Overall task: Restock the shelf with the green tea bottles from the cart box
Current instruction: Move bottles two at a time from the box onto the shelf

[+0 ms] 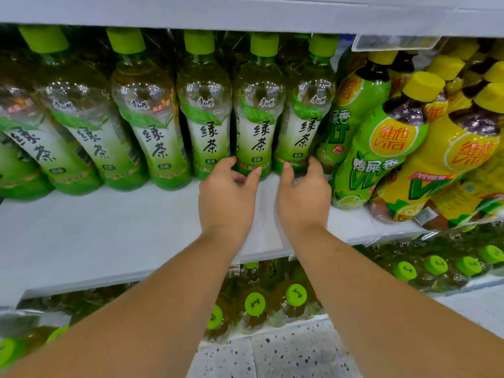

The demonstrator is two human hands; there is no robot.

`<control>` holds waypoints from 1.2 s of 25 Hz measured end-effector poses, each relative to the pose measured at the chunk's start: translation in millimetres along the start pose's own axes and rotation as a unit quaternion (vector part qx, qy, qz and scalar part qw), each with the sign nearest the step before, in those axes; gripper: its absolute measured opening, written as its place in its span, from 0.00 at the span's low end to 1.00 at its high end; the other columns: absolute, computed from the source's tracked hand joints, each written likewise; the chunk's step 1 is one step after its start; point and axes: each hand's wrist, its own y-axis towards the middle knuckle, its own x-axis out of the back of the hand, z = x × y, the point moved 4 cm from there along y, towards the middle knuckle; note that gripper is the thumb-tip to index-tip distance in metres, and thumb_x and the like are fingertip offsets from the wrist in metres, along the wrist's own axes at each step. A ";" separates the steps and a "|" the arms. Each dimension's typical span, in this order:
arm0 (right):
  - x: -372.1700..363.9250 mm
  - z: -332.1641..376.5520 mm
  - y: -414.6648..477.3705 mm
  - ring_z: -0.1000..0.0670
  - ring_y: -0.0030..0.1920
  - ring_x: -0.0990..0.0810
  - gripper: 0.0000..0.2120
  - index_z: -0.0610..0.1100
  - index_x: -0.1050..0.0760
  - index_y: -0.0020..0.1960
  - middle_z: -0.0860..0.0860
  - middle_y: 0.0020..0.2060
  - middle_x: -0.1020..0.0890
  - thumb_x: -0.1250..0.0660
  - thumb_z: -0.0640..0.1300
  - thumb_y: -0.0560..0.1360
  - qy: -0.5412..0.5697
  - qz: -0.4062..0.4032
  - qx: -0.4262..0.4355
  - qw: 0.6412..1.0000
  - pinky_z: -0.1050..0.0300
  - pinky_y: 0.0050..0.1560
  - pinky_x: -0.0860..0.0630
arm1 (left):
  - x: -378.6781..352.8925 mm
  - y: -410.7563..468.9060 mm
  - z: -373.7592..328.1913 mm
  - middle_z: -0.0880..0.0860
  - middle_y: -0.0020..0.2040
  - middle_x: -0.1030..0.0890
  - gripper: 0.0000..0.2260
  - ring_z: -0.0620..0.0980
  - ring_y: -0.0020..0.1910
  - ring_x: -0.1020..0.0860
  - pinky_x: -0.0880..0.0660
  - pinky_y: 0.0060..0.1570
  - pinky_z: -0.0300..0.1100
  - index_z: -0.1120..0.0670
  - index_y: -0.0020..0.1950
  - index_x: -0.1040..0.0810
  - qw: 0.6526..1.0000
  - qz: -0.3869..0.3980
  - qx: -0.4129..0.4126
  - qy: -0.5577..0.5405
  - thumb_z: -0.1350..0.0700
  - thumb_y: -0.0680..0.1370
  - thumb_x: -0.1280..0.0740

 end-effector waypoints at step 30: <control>198.4 97.3 -282.9 0.56 0.64 0.32 0.24 0.49 0.36 0.77 0.52 0.73 0.31 0.41 0.53 0.83 0.107 0.171 -0.256 0.945 0.56 0.63 0.35 | 227.6 -187.7 -74.2 0.46 0.68 0.26 0.25 0.46 0.63 0.27 0.30 0.66 0.49 0.50 0.75 0.32 0.883 0.456 0.109 0.030 0.41 0.82 0.39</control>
